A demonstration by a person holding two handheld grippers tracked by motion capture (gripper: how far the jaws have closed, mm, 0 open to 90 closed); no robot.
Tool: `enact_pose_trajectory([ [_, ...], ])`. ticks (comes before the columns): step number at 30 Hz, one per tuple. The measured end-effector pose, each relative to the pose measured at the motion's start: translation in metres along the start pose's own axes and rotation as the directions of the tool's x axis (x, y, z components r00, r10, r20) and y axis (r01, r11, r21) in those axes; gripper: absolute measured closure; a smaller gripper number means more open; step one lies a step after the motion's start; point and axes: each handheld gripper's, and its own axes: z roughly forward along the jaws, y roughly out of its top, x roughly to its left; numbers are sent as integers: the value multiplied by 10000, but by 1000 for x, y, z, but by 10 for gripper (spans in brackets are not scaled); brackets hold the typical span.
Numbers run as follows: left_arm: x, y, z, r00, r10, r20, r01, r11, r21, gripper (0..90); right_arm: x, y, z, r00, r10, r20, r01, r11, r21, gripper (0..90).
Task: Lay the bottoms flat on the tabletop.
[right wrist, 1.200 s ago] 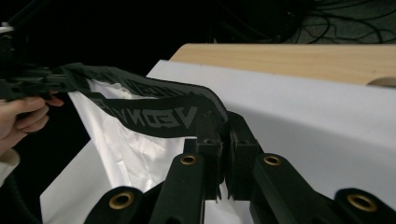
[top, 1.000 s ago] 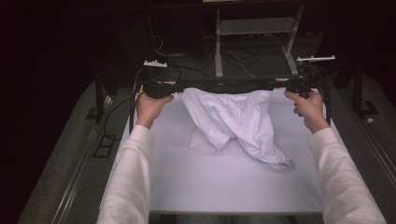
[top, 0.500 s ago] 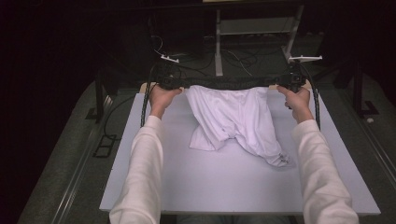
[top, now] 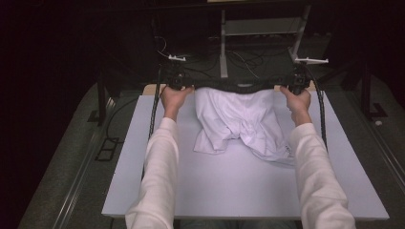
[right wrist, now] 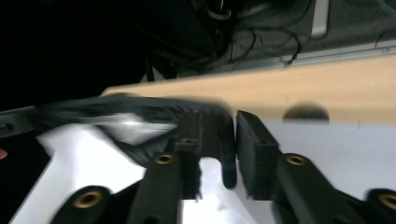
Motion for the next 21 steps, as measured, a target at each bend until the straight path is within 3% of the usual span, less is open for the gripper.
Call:
enact_pose_trajectory([
  [2, 5, -18, 8, 9996, -265, 91, 265, 9996, 7, 506, -13, -16, 1, 9999, 69, -79, -68, 9999, 112, 582],
  [4, 10, -31, 11, 9981, -528, 302, 529, 9986, -21, 486, -16, -19, 0, 10000, 39, -63, -39, 9999, 143, 576],
  [5, 12, -36, 11, 9973, -620, 401, 622, 9981, -33, 441, -23, -28, -1, 9999, -61, -116, 65, 9995, 302, 556],
  [9, 18, -50, 7, 9924, -864, 875, 892, 9956, -283, 390, -29, -37, -5, 9997, -241, -78, 245, 9986, 474, 522],
  [17, 16, -66, -7, 9835, -996, 1513, 1153, 9884, -987, 283, -24, -48, -20, 9960, -856, -260, 868, 9951, 471, 386],
  [19, 15, -68, -9, 9830, -970, 1562, 1135, 9884, -1007, 271, -22, -50, -21, 9951, -927, -330, 940, 9948, 396, 376],
  [21, 13, -69, -11, 9823, -915, 1636, 1092, 9888, -1021, 244, -20, -53, -26, 9931, -1080, -452, 1095, 9935, 311, 302],
])
